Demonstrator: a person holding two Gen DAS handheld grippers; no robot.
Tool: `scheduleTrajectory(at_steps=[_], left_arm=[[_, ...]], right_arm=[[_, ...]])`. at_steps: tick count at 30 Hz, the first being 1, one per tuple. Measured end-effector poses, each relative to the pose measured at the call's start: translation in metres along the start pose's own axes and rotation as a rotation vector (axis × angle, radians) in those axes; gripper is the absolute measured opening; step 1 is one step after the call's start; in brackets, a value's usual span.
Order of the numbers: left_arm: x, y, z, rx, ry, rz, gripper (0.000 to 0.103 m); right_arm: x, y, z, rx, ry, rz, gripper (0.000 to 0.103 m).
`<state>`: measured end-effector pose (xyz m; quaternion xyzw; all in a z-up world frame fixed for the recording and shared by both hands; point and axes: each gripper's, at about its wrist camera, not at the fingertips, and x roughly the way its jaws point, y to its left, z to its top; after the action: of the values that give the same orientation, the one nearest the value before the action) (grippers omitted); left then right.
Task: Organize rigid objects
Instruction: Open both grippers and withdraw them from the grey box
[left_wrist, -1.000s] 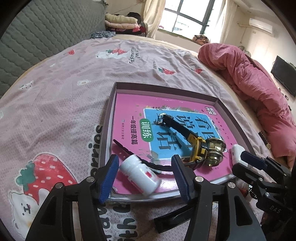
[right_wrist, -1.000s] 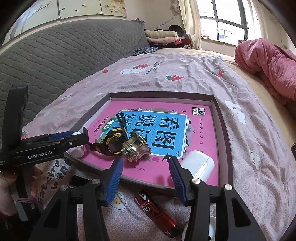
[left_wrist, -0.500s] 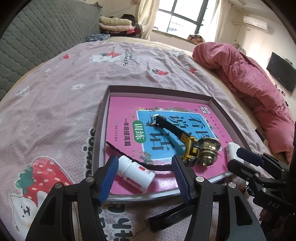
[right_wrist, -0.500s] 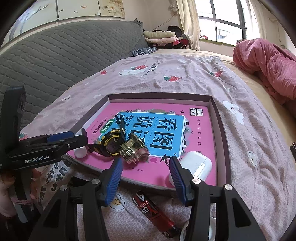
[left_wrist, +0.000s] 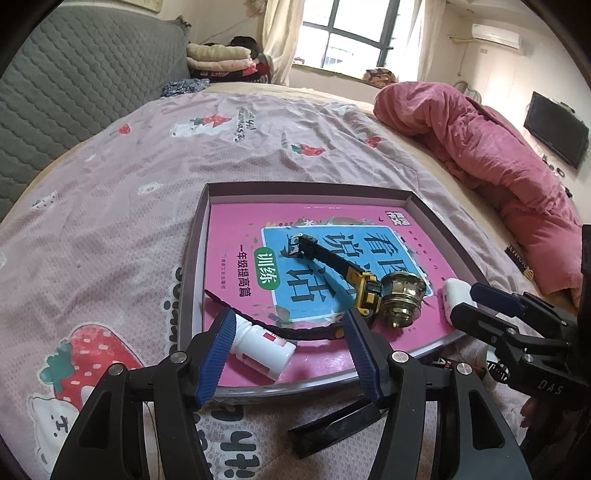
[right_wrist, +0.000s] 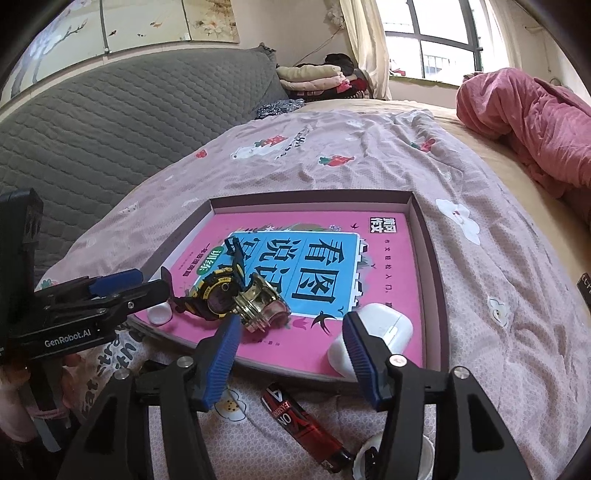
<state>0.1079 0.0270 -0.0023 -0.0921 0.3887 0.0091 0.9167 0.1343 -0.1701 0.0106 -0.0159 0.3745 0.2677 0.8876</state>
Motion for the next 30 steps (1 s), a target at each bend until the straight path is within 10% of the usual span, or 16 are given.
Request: scheduleTrajectory(at_steps=[30], left_arm=[[-0.026,-0.022,-0.016,0.030,-0.026,-0.042,0.075]], right_arm=[[-0.024,-0.009,-0.006,0.037,-0.039,-0.059,0.066]])
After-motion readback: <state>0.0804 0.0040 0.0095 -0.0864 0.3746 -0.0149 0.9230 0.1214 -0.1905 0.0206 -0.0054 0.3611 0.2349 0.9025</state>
